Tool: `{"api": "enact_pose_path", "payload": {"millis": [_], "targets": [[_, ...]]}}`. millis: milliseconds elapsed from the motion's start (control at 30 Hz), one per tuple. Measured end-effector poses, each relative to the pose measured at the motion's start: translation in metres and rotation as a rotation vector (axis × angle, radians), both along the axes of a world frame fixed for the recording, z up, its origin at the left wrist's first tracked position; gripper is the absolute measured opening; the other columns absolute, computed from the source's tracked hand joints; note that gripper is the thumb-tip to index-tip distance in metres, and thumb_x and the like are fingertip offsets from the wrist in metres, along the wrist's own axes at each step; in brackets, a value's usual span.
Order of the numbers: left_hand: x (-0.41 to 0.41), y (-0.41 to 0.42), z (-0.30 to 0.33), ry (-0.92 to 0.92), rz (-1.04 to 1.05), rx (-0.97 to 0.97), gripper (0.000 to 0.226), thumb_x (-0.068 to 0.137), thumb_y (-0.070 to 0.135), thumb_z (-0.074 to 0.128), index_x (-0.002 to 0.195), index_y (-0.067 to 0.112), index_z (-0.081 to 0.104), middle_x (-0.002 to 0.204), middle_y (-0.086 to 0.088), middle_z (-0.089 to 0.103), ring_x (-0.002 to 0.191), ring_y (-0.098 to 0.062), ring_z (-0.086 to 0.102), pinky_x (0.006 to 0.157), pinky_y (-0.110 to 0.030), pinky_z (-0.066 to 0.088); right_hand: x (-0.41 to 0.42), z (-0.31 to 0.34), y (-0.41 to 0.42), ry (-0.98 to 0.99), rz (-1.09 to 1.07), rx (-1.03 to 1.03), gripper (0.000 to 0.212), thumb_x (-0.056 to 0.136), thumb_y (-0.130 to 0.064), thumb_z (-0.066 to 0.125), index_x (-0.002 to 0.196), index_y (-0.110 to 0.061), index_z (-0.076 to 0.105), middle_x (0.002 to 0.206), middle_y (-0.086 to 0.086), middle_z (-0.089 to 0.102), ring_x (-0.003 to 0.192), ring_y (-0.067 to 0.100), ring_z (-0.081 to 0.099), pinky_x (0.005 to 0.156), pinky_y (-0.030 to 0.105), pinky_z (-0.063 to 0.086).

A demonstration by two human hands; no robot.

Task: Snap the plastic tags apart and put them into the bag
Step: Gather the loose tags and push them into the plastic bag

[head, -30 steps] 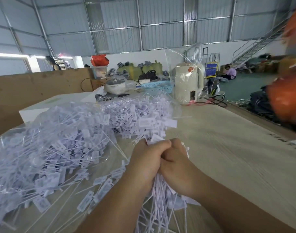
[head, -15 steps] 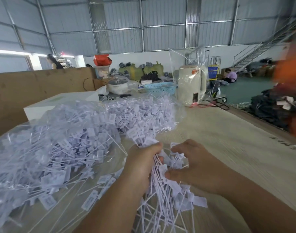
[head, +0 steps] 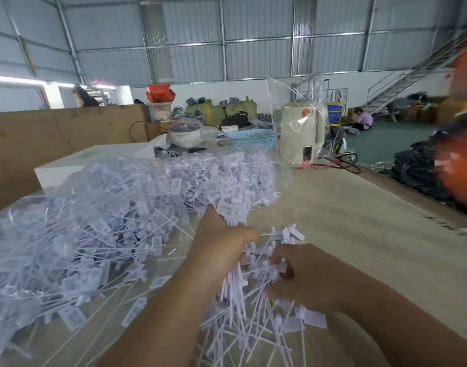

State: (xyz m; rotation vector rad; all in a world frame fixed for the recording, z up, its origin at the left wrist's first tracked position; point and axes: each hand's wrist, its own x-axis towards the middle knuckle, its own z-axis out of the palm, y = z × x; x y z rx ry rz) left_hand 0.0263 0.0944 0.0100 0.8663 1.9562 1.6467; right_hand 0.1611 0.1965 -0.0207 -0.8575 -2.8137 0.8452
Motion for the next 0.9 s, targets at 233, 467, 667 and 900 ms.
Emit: {"api": "enact_pose_path", "payload": {"millis": [233,467,667,900], "targets": [[-0.004,-0.01,0.005,0.307,-0.03,-0.053,0.038,0.07,0.015,0.079,0.088,0.035,0.053,0.074,0.024,0.066,0.06,0.005,0.064,0.042,-0.012,0.045,-0.004,-0.003,0.01,0.279,-0.166,0.124,0.022,0.081,-0.032,0.066,0.098,-0.029,0.052,0.072,-0.007,0.059,0.052,0.006,0.055,0.046,0.019,0.042],[0.005,-0.021,-0.013,0.552,-0.12,-0.216,0.028,0.085,0.026,0.071,0.09,0.039,0.047,0.081,0.015,0.065,0.065,0.013,0.059,0.046,-0.007,0.041,-0.007,-0.002,0.004,0.502,-0.264,0.076,0.019,0.081,-0.022,0.066,0.095,-0.026,0.054,0.07,-0.001,0.06,0.05,0.006,0.053,0.044,0.016,0.039],[0.013,-0.021,-0.028,0.625,-0.2,-0.298,0.037,0.077,0.042,0.072,0.105,0.043,0.046,0.089,0.015,0.067,0.076,-0.001,0.064,0.072,-0.034,0.056,-0.017,-0.004,-0.008,0.697,-0.325,-0.131,0.012,0.078,-0.004,0.058,0.08,-0.015,0.055,0.066,0.003,0.056,0.047,0.011,0.05,0.041,0.022,0.042],[0.011,-0.02,-0.025,0.737,-0.018,-0.274,0.011,0.082,0.033,0.06,0.092,0.03,0.055,0.078,0.009,0.063,0.072,-0.014,0.062,0.063,-0.035,0.052,-0.014,0.008,-0.015,0.825,-0.301,-0.678,0.057,0.082,0.002,0.066,0.126,-0.021,0.038,0.095,0.015,0.056,0.057,0.018,0.063,0.057,0.034,0.054]]}}
